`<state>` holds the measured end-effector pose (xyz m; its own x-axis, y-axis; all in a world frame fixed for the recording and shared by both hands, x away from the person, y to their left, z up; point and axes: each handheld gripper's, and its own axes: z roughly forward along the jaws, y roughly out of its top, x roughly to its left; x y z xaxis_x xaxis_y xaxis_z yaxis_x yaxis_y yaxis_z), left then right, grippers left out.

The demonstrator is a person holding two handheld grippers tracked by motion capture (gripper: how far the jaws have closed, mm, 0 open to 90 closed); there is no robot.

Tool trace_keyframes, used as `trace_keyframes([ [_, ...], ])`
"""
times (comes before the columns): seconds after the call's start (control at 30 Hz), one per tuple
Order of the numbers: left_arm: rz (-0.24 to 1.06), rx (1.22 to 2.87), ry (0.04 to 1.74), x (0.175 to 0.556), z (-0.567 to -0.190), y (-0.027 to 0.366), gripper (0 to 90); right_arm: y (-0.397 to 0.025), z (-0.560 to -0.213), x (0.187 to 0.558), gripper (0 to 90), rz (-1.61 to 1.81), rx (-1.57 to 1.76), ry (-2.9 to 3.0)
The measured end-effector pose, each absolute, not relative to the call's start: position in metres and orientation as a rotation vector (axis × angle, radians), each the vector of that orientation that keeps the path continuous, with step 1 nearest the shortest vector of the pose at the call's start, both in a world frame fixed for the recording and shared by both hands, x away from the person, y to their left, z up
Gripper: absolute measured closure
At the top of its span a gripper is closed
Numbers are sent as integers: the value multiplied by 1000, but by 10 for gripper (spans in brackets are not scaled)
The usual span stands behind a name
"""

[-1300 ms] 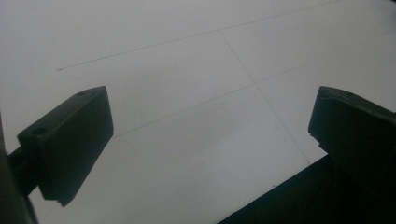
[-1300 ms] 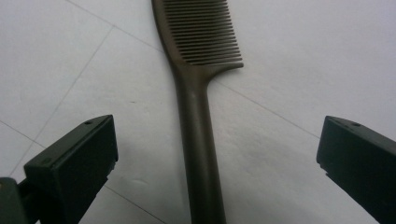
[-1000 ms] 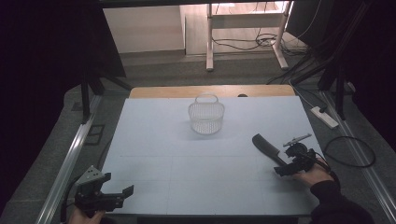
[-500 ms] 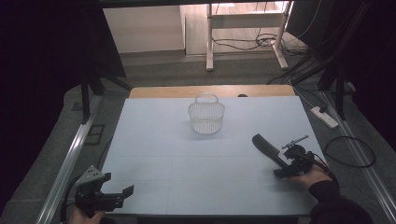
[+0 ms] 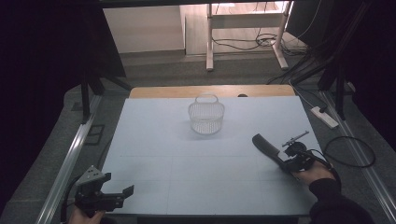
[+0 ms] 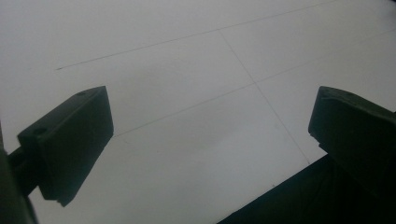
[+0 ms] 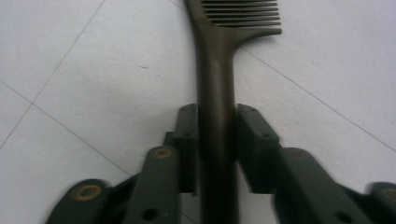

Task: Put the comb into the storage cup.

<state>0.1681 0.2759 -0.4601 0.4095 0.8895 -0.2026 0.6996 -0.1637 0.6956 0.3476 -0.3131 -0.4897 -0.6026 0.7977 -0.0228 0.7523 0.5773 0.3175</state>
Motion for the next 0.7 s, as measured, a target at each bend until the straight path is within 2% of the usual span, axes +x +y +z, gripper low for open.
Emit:
trace_keyframes([
  [0.7,341,1964,1321,168,-458,271,0,-315,-476,339,729,608,1349,2563],
])
